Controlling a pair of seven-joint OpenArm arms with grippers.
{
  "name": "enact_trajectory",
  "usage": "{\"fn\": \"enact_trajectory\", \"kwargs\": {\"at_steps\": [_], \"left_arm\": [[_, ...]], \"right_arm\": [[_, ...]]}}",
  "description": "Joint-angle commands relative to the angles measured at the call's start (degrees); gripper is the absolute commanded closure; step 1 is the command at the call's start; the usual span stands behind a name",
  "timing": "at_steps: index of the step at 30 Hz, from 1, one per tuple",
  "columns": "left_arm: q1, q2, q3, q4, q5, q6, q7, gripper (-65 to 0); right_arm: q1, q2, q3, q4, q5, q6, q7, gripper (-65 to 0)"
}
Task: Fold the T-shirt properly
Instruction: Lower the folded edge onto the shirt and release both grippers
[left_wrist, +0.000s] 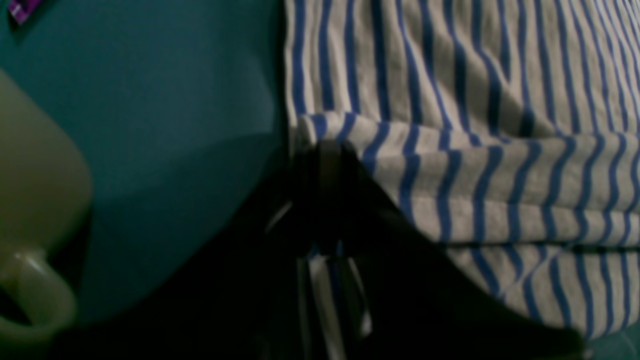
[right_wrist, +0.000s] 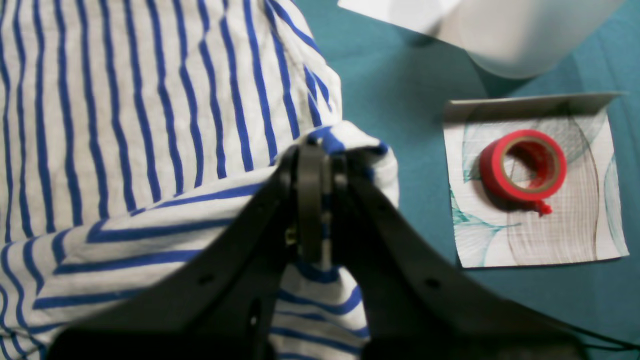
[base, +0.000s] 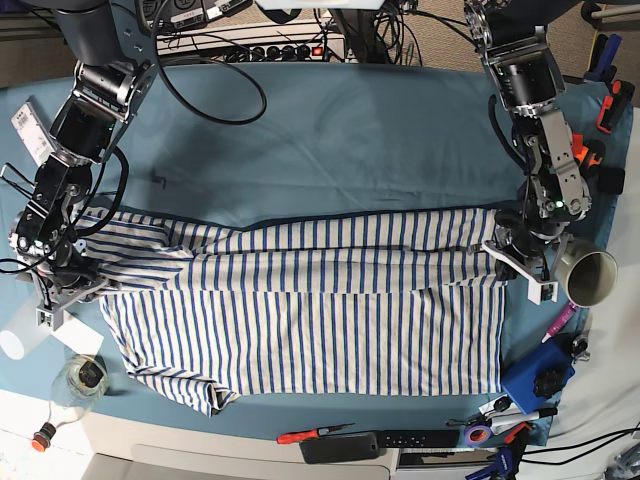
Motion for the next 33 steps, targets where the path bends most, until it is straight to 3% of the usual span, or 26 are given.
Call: {"fn": "enact_trajectory", "kwargs": {"at_steps": [1, 4, 6, 7, 9, 11, 13, 20, 26, 30, 33], "left_arm": [[-1.38, -0.5, -0.04, 1.03, -0.44, -0.2, -1.92, 0.0], [-1.38, -0.5, -0.04, 1.03, -0.42, -0.44, -2.08, 0.0], [-1.33, -0.5, -0.04, 1.03, -0.42, -0.44, -2.03, 0.0], [-1.36, -0.5, -0.04, 1.03, -0.42, -0.44, -2.03, -1.4], [-1.36, -0.52, -0.04, 1.03, -0.42, -0.44, -2.03, -10.7], [-1.36, -0.52, -0.04, 1.05, -0.42, -0.44, -1.95, -19.3], [-1.36, -0.63, -0.04, 1.11, -0.48, -0.44, -1.49, -23.7], [-1.51, -0.66, -0.07, 4.72, -0.66, -0.39, 5.14, -23.9], [-1.4, -0.68, -0.07, 10.93, -2.1, -0.31, 14.25, -27.2], [-0.24, -0.63, -0.07, 11.08, -6.93, -0.39, 16.52, -27.3], [1.27, -0.66, -0.07, 11.06, -7.04, -0.39, 16.48, -27.3]], "right_arm": [[1.73, 1.14, 0.22, 0.98, -0.79, -0.02, 1.55, 0.0], [1.75, 1.14, 0.22, 0.98, -0.94, 3.61, 1.73, -2.1], [1.73, 1.14, 0.22, 0.98, -0.68, 5.57, 1.73, -11.1], [1.73, 1.14, 0.22, 0.98, -0.7, 5.55, 1.73, -15.1], [1.75, 1.16, 0.22, 0.98, -0.68, 5.49, 1.73, -19.1], [1.75, 1.16, 0.22, 0.98, 0.15, 5.51, 1.07, -19.1], [1.77, 1.16, 0.22, 1.07, 2.34, 5.49, -1.16, -19.1], [2.08, 1.22, 0.37, 2.29, 5.53, 5.46, -4.24, -19.1], [2.05, 1.31, 0.39, 7.13, 5.49, 5.46, -8.07, -19.1], [1.88, 1.31, 0.39, 7.43, 5.49, 5.49, -10.14, -19.1], [1.9, 1.66, 0.39, 7.43, 5.51, 5.49, -13.51, -19.1]]}}
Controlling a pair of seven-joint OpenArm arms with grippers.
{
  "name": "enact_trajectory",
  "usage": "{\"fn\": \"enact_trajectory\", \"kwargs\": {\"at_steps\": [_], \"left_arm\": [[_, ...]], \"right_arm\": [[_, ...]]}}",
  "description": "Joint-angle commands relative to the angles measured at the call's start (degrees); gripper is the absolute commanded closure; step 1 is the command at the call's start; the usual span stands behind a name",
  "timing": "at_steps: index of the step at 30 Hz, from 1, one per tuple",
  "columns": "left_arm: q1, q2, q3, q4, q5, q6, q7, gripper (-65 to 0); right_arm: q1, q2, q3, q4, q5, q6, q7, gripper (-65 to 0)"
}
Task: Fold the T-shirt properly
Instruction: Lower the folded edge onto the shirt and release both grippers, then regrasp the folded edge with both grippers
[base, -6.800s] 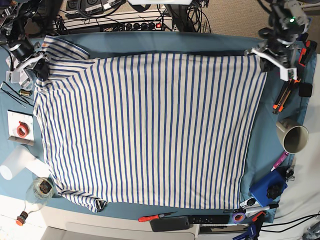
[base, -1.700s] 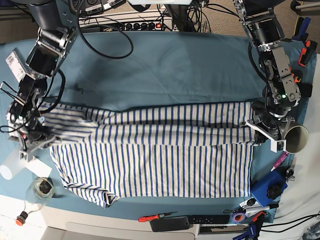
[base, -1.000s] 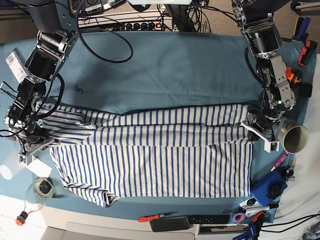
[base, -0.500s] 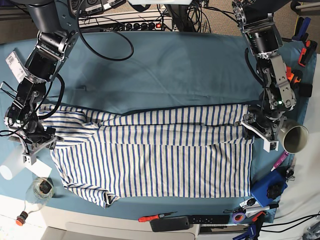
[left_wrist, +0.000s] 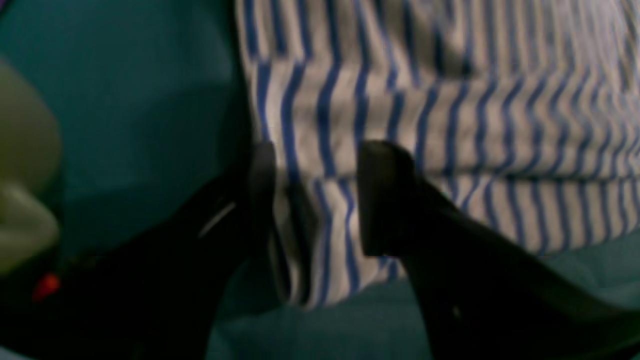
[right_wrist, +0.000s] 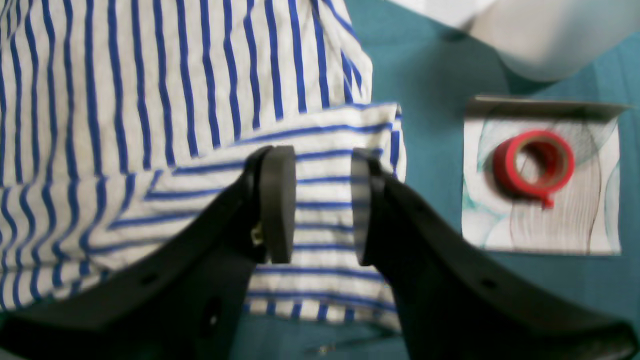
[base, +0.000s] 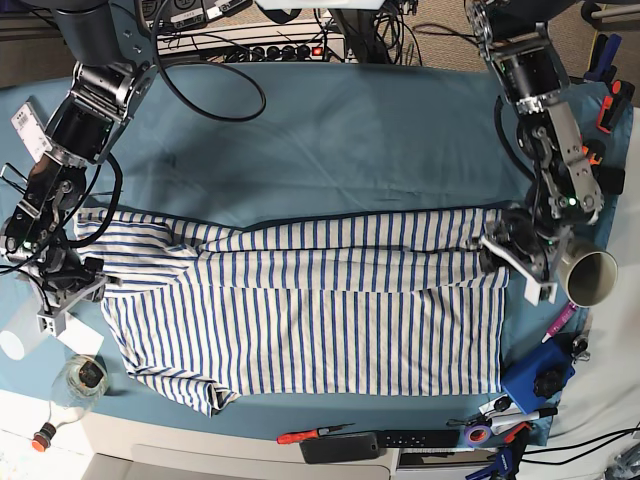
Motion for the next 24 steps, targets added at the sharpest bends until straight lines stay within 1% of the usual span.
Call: {"fn": "enact_trajectory", "kwargs": {"at_steps": [1, 4, 5, 8, 12, 15, 17, 20, 21, 24], "left_arm": [[-0.74, -0.5, -0.07, 0.96, -0.44, -0.2, -1.07, -27.3], [0.37, -0.5, -0.07, 0.96, 1.7, -0.09, -1.03, -27.3], [0.66, -0.48, -0.07, 0.96, 1.92, 0.04, -1.07, -27.3], [1.27, -0.42, -0.07, 0.72, 1.88, 0.0, -1.09, -27.3], [1.36, -0.46, -0.07, -2.05, 1.9, 0.02, -1.81, -27.3], [1.33, -0.46, -0.04, -5.68, 1.9, 0.02, -3.02, -27.3], [1.38, -0.46, -0.07, -7.63, 1.9, -0.09, -2.99, -27.3], [1.38, -0.48, -0.07, -8.92, 1.9, -0.17, -2.99, -27.3], [1.42, -0.44, -0.07, -8.94, 1.42, 0.26, -2.08, -26.9], [1.99, 0.5, -0.04, -8.96, -1.16, -1.68, -1.09, -27.0]], "right_arm": [[1.57, 1.66, 0.15, 1.07, 0.55, 0.07, 0.09, -19.1], [1.57, 3.39, 0.15, 1.07, 0.5, -0.44, -0.94, -19.1], [1.57, 4.13, 0.15, 1.07, 0.5, -1.07, -0.92, -19.1], [1.55, 6.54, 0.15, 1.07, 0.5, -2.89, -1.03, -19.1], [1.51, 9.27, 0.59, 1.07, 0.74, -3.74, -2.23, -19.1], [1.27, 9.46, 3.69, 1.07, 1.33, -3.98, -2.25, -19.1], [0.5, 9.46, 6.88, 1.05, 3.08, -4.22, -2.14, -19.1], [-1.99, 9.42, 11.98, 1.05, 6.88, -4.17, -0.24, -19.1], [-2.86, 9.33, 13.4, 1.05, 7.82, -4.17, -0.13, -19.1], [-5.66, 9.33, 15.63, 1.05, 9.51, -4.11, -0.04, -19.1]]}}
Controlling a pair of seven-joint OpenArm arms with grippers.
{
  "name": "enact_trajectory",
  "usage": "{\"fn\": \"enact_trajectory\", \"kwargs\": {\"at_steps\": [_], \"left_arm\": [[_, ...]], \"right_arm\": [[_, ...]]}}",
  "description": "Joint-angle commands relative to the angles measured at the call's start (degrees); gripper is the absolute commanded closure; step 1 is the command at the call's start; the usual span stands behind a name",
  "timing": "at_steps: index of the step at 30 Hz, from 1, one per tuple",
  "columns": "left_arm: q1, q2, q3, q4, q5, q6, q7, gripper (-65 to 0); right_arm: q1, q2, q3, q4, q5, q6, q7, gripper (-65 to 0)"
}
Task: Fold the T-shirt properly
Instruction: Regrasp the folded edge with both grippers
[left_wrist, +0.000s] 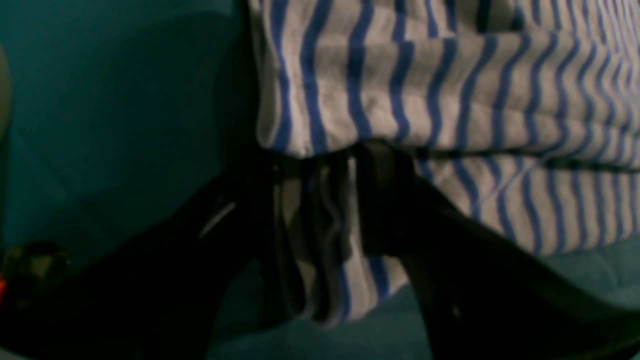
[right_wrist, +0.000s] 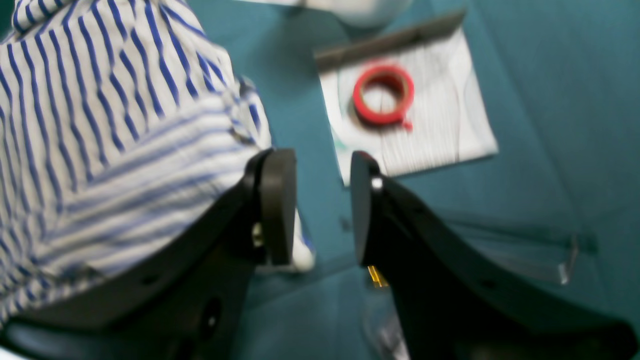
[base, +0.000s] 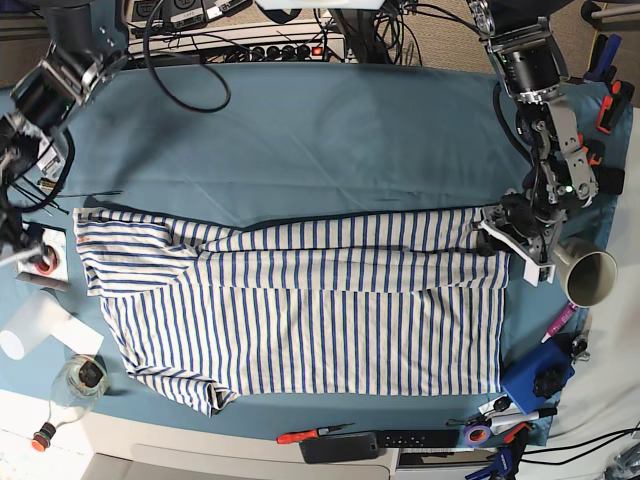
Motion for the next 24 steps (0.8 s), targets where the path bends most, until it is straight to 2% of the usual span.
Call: {"fn": "enact_trajectory", "kwargs": {"at_steps": [1, 4, 10, 20, 24], "left_arm": [[0.61, 1.25, 0.39, -0.5, 0.68, -0.33, 4.59, -27.0], [0.59, 2.6, 0.37, -0.5, 1.36, -0.66, 3.72, -27.0], [0.48, 2.58, 0.37, -0.5, 1.62, 0.39, 2.95, -27.0], [0.28, 2.4, 0.37, -0.44, 1.81, 0.42, 2.93, -27.0], [0.26, 2.43, 0.37, -0.44, 1.81, 0.39, 2.93, -27.0]], "right_arm": [[0.33, 1.7, 0.37, 0.98, 1.62, -0.07, 1.51, -19.1], [-1.77, 1.68, -0.15, 0.96, 2.84, 0.33, 2.95, -19.1], [-3.02, 1.38, -0.96, 0.94, 2.78, 0.33, 3.58, -19.1], [-3.1, -4.33, -0.98, -2.51, 0.46, 1.42, 8.24, -19.1], [-3.1, -5.14, -0.98, -6.32, 0.46, 4.22, 11.04, -19.1]]}}
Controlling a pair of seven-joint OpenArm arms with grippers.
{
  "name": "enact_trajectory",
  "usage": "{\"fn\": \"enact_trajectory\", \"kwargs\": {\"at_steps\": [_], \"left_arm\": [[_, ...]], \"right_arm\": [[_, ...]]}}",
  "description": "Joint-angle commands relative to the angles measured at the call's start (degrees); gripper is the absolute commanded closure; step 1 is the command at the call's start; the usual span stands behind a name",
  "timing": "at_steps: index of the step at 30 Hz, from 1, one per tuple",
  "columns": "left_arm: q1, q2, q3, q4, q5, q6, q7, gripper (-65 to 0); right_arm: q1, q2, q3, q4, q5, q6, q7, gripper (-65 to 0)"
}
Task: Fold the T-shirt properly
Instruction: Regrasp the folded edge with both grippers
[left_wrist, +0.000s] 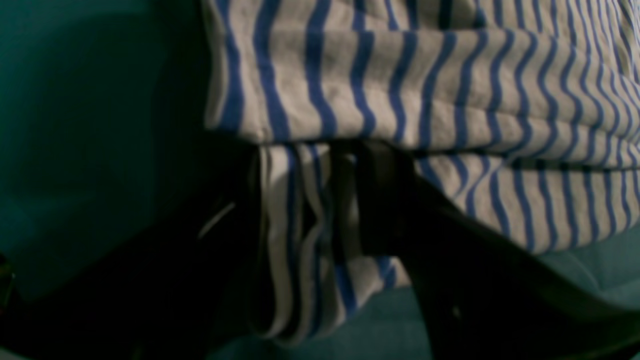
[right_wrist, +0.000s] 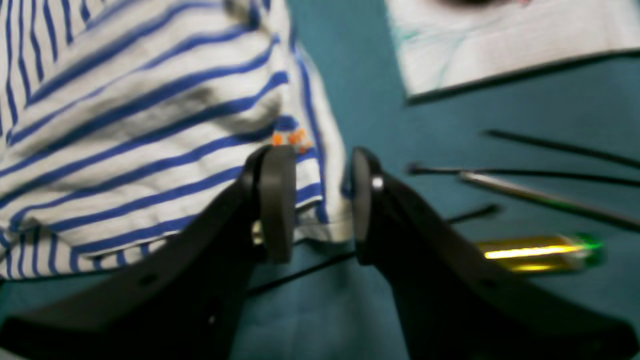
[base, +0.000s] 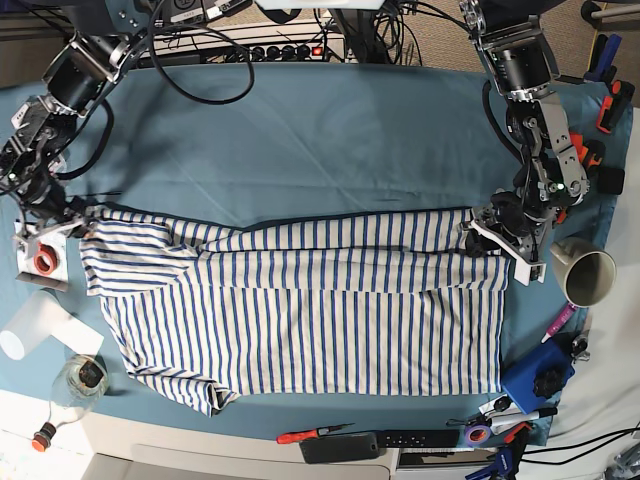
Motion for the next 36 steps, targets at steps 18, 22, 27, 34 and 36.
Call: {"fn": "enact_trajectory", "kwargs": {"at_steps": [18, 22, 27, 34, 36], "left_arm": [[0.24, 0.33, 0.37, -0.5, 1.14, 0.17, 4.26, -27.0], [0.26, 0.33, 0.37, -0.5, 1.18, 0.17, 4.31, -26.7], [0.26, 0.35, 0.37, -0.5, 1.14, 0.17, 4.72, -7.3], [-0.13, 0.33, 0.37, -0.5, 1.11, 0.2, 8.17, 0.0], [-0.7, 0.31, 0.35, -0.35, 1.14, 0.2, 11.02, 0.0]], "right_arm": [[1.11, -1.51, 0.07, -0.07, -0.5, -1.18, 0.24, -18.6], [1.11, -3.19, 0.07, -0.09, -2.36, -1.36, 1.46, -7.4], [1.11, -3.1, 0.07, -0.09, -3.23, -1.36, 1.46, 0.0], [1.11, -1.2, 0.09, 0.15, -0.85, 0.72, 1.33, 0.0], [1.11, -0.72, 0.07, 0.15, 1.29, 2.14, 1.14, 0.0]]}}
